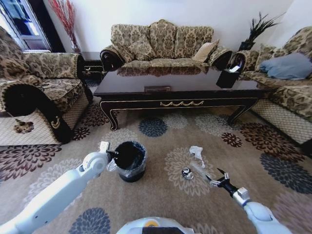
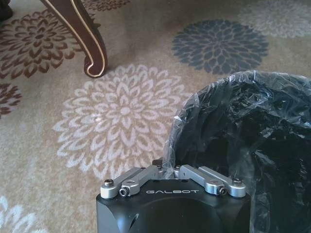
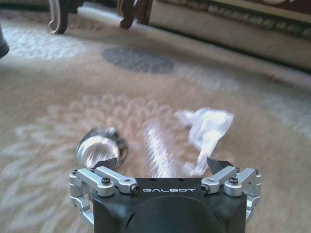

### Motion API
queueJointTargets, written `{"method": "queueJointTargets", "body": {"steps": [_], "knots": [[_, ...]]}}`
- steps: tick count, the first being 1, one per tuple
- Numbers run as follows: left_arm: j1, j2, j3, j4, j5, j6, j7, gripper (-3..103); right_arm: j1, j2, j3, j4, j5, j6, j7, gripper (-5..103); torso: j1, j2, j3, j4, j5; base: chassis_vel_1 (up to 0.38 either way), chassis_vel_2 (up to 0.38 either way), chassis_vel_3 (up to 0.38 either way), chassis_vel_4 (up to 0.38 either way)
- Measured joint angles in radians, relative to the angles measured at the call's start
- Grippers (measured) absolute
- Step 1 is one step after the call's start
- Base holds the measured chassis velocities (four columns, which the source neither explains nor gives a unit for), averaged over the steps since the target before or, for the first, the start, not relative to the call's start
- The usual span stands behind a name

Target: Move to the front of the table and pick up the trash from the floor, then place it into the trash bin.

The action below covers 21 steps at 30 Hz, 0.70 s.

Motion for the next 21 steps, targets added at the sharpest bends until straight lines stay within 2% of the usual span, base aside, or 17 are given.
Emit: {"method": "queueJointTargets", "body": {"steps": [1, 6, 14, 17, 21], "knots": [[-0.002, 0.002, 0.003, -0.012, -0.022, 0.000, -0.020, 3, 0.071, -0.006, -0.041, -0.089, 0.003, 0.023, -0.038, 100, 0.000, 0.000, 0.000, 0.0001, -0.0001, 0.000, 0.000, 0.000, 0.000], [-0.033, 0.007, 0.018, -0.023, -0.046, 0.000, -0.041, 3, 0.167, 0.000, -0.082, -0.174, 0.001, 0.039, -0.063, 100, 0.000, 0.000, 0.000, 0.0004, -0.0003, 0.000, 0.000, 0.000, 0.000], [-0.094, 0.008, 0.028, -0.010, -0.093, 0.000, -0.057, 3, 0.263, 0.016, -0.157, -0.258, -0.001, 0.041, -0.089, 101, 0.000, 0.000, 0.000, -0.0002, -0.0002, 0.000, 0.000, 0.000, 0.000], [-0.111, 0.012, 0.034, 0.002, -0.108, -0.001, -0.057, 3, 0.311, 0.025, -0.196, -0.302, -0.006, 0.040, -0.090, 95, 0.000, 0.000, 0.000, 0.0002, -0.0004, 0.000, 0.000, 0.000, 0.000], [-0.119, 0.013, 0.036, 0.011, -0.116, -0.001, -0.057, 3, 0.355, 0.036, -0.224, -0.357, -0.034, 0.032, -0.085, 100, 0.000, 0.000, 0.000, 0.0004, -0.0004, 0.000, 0.000, 0.000, 0.000]]}}
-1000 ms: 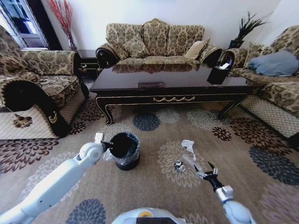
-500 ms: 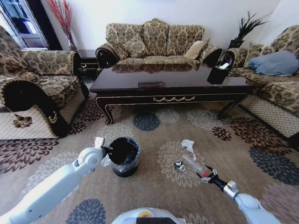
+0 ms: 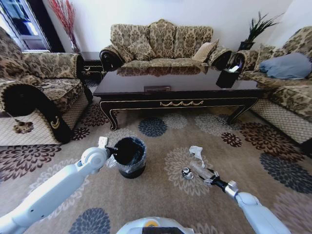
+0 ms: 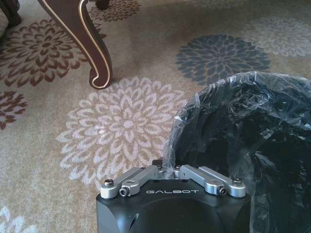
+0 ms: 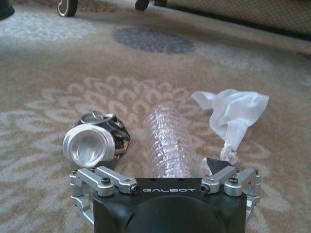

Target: Move to the front of the table and pick up the trash from the floor, then place it into the trash bin.

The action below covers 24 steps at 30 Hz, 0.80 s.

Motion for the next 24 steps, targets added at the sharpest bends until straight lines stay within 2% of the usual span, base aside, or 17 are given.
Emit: {"method": "queueJointTargets", "body": {"steps": [1, 2, 4, 7, 8, 9, 11, 12, 13, 14, 16, 20, 22, 23, 24], "knots": [[-0.001, 0.000, 0.000, 0.002, -0.003, 0.000, 0.000, 3, 0.011, 0.003, -0.012, -0.010, -0.009, -0.006, 0.006, 101, 0.000, 0.000, 0.000, -0.0001, 0.0000, 0.000, 0.000, 0.000, 0.000], [-0.002, 0.000, 0.000, 0.003, -0.003, 0.000, 0.001, 3, 0.017, 0.006, -0.019, -0.011, -0.018, -0.010, 0.010, 96, 0.000, 0.000, 0.000, -0.0003, 0.0000, 0.000, 0.000, 0.000, 0.000], [-0.004, 0.000, 0.000, 0.004, -0.004, 0.000, 0.001, 3, 0.020, 0.008, -0.022, -0.011, -0.024, -0.011, 0.013, 96, 0.000, 0.000, 0.000, -0.0002, -0.0001, 0.000, 0.000, 0.000, 0.000], [-0.012, 0.000, 0.000, 0.004, -0.005, 0.000, 0.005, 3, 0.020, 0.012, -0.037, 0.006, -0.052, -0.014, 0.019, 81, 0.000, 0.000, 0.000, -0.0001, 0.0000, 0.000, 0.000, 0.000, 0.000], [-0.012, 0.000, 0.000, 0.004, -0.005, 0.000, 0.005, 3, 0.020, 0.012, -0.037, 0.006, -0.052, -0.014, 0.019, 81, 0.000, 0.000, 0.000, -0.0001, 0.0000, 0.000, 0.000, 0.000, 0.000], [-0.014, 0.000, -0.001, 0.004, -0.006, 0.000, 0.005, 3, 0.020, 0.013, -0.040, 0.008, -0.060, -0.014, 0.021, 76, 0.000, 0.000, 0.000, -0.0002, 0.0000, 0.000, 0.000, 0.000, 0.000], [-0.015, 0.000, -0.002, 0.004, -0.007, 0.000, 0.005, 3, 0.020, 0.013, -0.041, 0.009, -0.062, -0.014, 0.022, 76, 0.000, 0.000, 0.000, -0.0001, -0.0001, 0.000, 0.000, 0.000, 0.000], [-0.013, 0.001, -0.004, 0.000, -0.008, -0.001, 0.005, 3, 0.020, 0.013, -0.046, 0.009, -0.064, -0.014, 0.027, 65, 0.000, 0.000, 0.000, -0.0004, 0.0000, 0.000, 0.000, 0.000, 0.000], [-0.011, 0.002, -0.005, -0.001, -0.008, -0.001, 0.005, 3, 0.020, 0.013, -0.046, 0.010, -0.064, -0.014, 0.028, 65, 0.000, 0.000, 0.000, -0.0003, -0.0001, 0.000, 0.000, 0.000, 0.000], [-0.002, 0.003, -0.009, -0.004, -0.007, -0.001, 0.005, 3, 0.016, 0.013, -0.046, 0.013, -0.068, -0.013, 0.030, 54, 0.000, 0.000, 0.000, -0.0003, -0.0002, 0.000, 0.000, 0.000, 0.000], [0.003, 0.003, -0.011, -0.004, -0.006, -0.001, 0.005, 3, 0.013, 0.013, -0.045, 0.015, -0.071, -0.012, 0.032, 54, 0.000, 0.000, 0.000, -0.0003, -0.0002, 0.000, 0.000, 0.000, 0.000], [0.018, -0.005, -0.011, -0.006, 0.002, -0.001, 0.005, 3, 0.002, 0.010, -0.030, 0.020, -0.077, -0.007, 0.039, 36, 0.000, 0.000, 0.000, 0.0000, 0.0000, 0.000, 0.000, 0.000, 0.000], [0.022, -0.009, -0.009, -0.006, 0.008, -0.001, 0.005, 3, -0.004, 0.008, -0.021, 0.026, -0.078, -0.006, 0.041, 36, 0.000, 0.000, 0.000, -0.0001, 0.0004, 0.000, 0.000, 0.000, 0.000], [0.030, -0.017, -0.003, -0.004, 0.015, -0.002, 0.006, 3, -0.020, 0.003, 0.000, 0.045, -0.074, -0.005, 0.046, 30, 0.000, 0.000, 0.000, -0.0004, 0.0007, 0.000, 0.000, 0.000, 0.000], [0.034, -0.025, 0.004, -0.001, 0.020, -0.002, 0.007, 3, -0.033, -0.002, 0.018, 0.067, -0.065, -0.005, 0.049, 30, 0.000, 0.000, 0.000, -0.0003, 0.0005, 0.000, 0.000, 0.000, 0.000]]}}
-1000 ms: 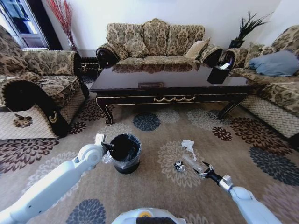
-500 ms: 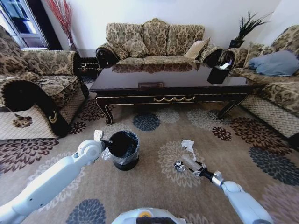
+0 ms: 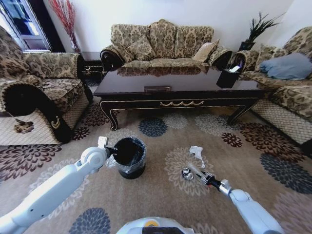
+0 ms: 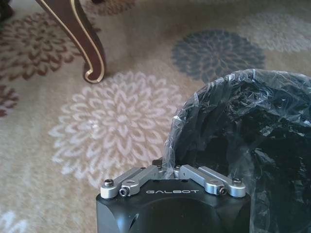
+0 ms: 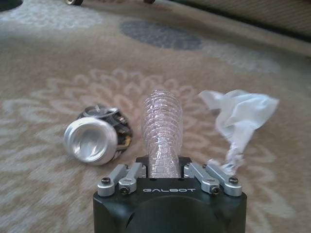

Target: Move to the front of the table and pick up the trash from the floor, then place it into the trash bin.

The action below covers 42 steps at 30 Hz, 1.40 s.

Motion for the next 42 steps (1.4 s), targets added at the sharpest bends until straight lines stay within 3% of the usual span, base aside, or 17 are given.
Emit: {"method": "queueJointTargets", "body": {"steps": [6, 9, 10, 14, 22, 28, 30, 33, 42], "knots": [[-0.031, -0.025, 0.060, 0.003, -0.002, 0.000, -0.001, 3, -0.101, -0.034, 0.080, 0.169, 0.068, -0.007, 0.047, 24, 0.000, 0.000, 0.000, 0.0005, -0.0004, 0.000, 0.000, 0.000, 0.000], [-0.128, -0.058, 0.179, 0.005, -0.025, 0.000, -0.014, 3, -0.225, -0.059, 0.161, 0.363, 0.163, -0.033, 0.108, 24, 0.000, 0.000, 0.000, -0.0002, 0.0000, 0.000, 0.000, 0.000, 0.000], [-0.128, -0.058, 0.179, 0.005, -0.025, 0.000, -0.014, 3, -0.225, -0.059, 0.161, 0.363, 0.163, -0.033, 0.108, 24, 0.000, 0.000, 0.000, -0.0002, 0.0000, 0.000, 0.000, 0.000, 0.000], [-0.283, -0.163, 0.339, 0.045, -0.070, 0.000, -0.063, 3, -0.395, -0.077, 0.272, 0.678, 0.276, -0.089, 0.206, 24, 0.000, 0.000, 0.000, -0.0003, -0.0004, 0.000, 0.000, 0.000, 0.000], [-0.448, -0.316, 0.475, 0.118, -0.149, 0.000, -0.109, 3, -0.566, -0.052, 0.382, 1.058, 0.341, -0.144, 0.309, 24, 0.000, 0.000, 0.000, 0.0002, -0.0004, 0.000, 0.000, 0.000, 0.000], [-0.558, -0.434, 0.577, 0.209, -0.184, 0.000, -0.133, 3, -0.637, -0.025, 0.407, 1.258, 0.323, -0.181, 0.374, 24, 0.000, 0.000, 0.000, 0.0000, -0.0002, 0.000, 0.000, 0.000, 0.000], [-0.561, -0.436, 0.579, 0.211, -0.185, 0.000, -0.132, 3, -0.639, -0.025, 0.407, 1.265, 0.323, -0.182, 0.376, 24, 0.000, 0.000, 0.000, 0.0000, -0.0003, 0.000, 0.000, 0.000, 0.000], [-0.612, -0.521, 0.641, 0.274, -0.205, 0.000, -0.137, 3, -0.673, -0.013, 0.403, 1.374, 0.328, -0.208, 0.400, 24, 0.000, 0.000, 0.000, 0.0002, 0.0001, 0.000, 0.000, 0.000, 0.000], [-0.633, -0.672, 0.693, 0.345, -0.218, 0.001, -0.149, 3, -0.694, 0.017, 0.360, 1.404, 0.370, -0.195, 0.443, 24, 0.000, 0.000, 0.000, -0.0001, -0.0001, 0.000, 0.000, 0.000, 0.000]]}}
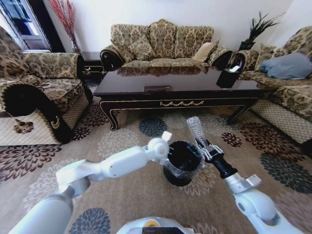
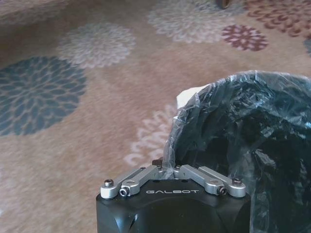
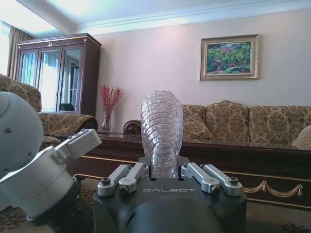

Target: Move to the front of the table and pick up the trash from the floor, then place it into the trash bin.

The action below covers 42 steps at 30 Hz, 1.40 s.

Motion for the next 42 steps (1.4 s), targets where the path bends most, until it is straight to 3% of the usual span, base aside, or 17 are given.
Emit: {"method": "queueJointTargets", "body": {"steps": [5, 13, 19, 21, 26, 29, 32, 35, 42], "knots": [[-0.014, -0.038, 0.004, 0.003, -0.023, 0.000, -0.016, 3, -0.004, 0.018, -0.021, -0.012, -0.001, 0.017, -0.018, 24, 0.000, 0.000, 0.000, 0.0001, -0.0001, 0.000, 0.000, 0.000, 0.000], [-0.021, -0.020, 0.001, -0.027, -0.037, 0.000, -0.033, 3, -0.004, 0.025, -0.025, -0.047, -0.006, 0.021, -0.020, 20, 0.000, 0.000, 0.000, 0.0002, -0.0001, 0.000, 0.000, 0.000, 0.000], [-0.008, 0.014, -0.010, -0.054, -0.027, 0.000, -0.040, 3, -0.001, 0.026, -0.025, -0.066, -0.043, 0.036, -0.025, 46, 0.000, 0.000, 0.000, 0.0003, -0.0003, 0.000, 0.000, 0.000, 0.000], [-0.004, 0.017, -0.012, -0.055, -0.026, 0.000, -0.040, 3, -0.001, 0.026, -0.025, -0.068, -0.045, 0.037, -0.025, 46, 0.000, 0.000, 0.000, 0.0003, -0.0003, 0.000, 0.000, 0.000, 0.000], [0.007, 0.027, -0.016, -0.062, -0.025, -0.001, -0.043, 3, 0.001, 0.026, -0.028, -0.073, -0.050, 0.037, -0.027, 73, 0.000, 0.000, 0.000, 0.0000, -0.0004, 0.000, 0.000, 0.000, 0.000], [0.007, 0.026, -0.017, -0.060, -0.023, -0.001, -0.043, 3, 0.004, 0.027, -0.030, -0.076, -0.063, 0.036, -0.028, 79, 0.000, 0.000, 0.000, 0.0001, -0.0003, 0.000, 0.000, 0.000, 0.000], [0.016, 0.019, -0.030, -0.054, -0.016, -0.001, -0.044, 3, 0.005, 0.028, -0.032, -0.079, -0.072, 0.036, -0.028, 95, 0.000, 0.000, 0.000, 0.0002, -0.0004, 0.000, 0.000, 0.000, 0.000], [0.020, 0.022, -0.040, -0.054, -0.015, -0.001, -0.044, 3, 0.003, 0.028, -0.032, -0.078, -0.072, 0.035, -0.028, 100, 0.000, 0.000, 0.000, -0.0001, -0.0004, 0.000, 0.000, 0.000, 0.000], [0.031, 0.019, -0.096, -0.035, 0.001, 0.000, -0.046, 3, 0.030, 0.021, -0.017, -0.095, -0.077, 0.032, -0.028, 100, 0.000, 0.000, 0.000, 0.0004, -0.0004, 0.000, 0.000, 0.000, 0.000]]}}
